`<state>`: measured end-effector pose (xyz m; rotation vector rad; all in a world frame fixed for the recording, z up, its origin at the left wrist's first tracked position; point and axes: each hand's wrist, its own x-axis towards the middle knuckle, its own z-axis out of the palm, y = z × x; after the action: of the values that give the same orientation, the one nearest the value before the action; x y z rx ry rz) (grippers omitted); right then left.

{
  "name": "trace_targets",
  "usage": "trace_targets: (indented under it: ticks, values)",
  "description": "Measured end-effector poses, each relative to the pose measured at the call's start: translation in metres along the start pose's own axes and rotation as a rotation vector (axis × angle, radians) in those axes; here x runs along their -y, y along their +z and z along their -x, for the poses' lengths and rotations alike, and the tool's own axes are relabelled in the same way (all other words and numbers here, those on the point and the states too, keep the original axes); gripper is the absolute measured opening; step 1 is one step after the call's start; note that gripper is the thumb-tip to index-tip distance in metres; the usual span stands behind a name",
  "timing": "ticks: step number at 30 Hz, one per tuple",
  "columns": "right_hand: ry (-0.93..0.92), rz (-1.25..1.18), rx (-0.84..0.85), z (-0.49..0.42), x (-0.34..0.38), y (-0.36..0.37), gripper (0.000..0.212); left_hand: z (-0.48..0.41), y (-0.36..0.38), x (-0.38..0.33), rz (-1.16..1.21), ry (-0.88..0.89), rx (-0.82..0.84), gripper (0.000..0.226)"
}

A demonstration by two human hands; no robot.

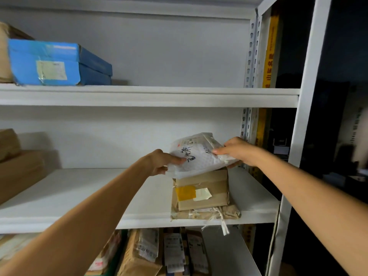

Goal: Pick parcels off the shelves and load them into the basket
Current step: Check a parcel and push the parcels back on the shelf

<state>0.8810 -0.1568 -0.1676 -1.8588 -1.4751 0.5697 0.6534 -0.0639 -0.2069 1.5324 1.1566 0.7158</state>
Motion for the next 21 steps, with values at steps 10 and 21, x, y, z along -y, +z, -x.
trace_targets:
  ticks: [10, 21]
  values:
    - [0.057, -0.183, -0.124, 0.010, 0.019, 0.015, 0.055, -0.014, -0.012, 0.012, 0.286, 0.165, 0.215, 0.040]
    - [0.144, -0.670, -0.394, 0.120, 0.040, 0.090, 0.056, 0.018, -0.048, 0.027, 0.338, 0.455, 0.566, 0.084]
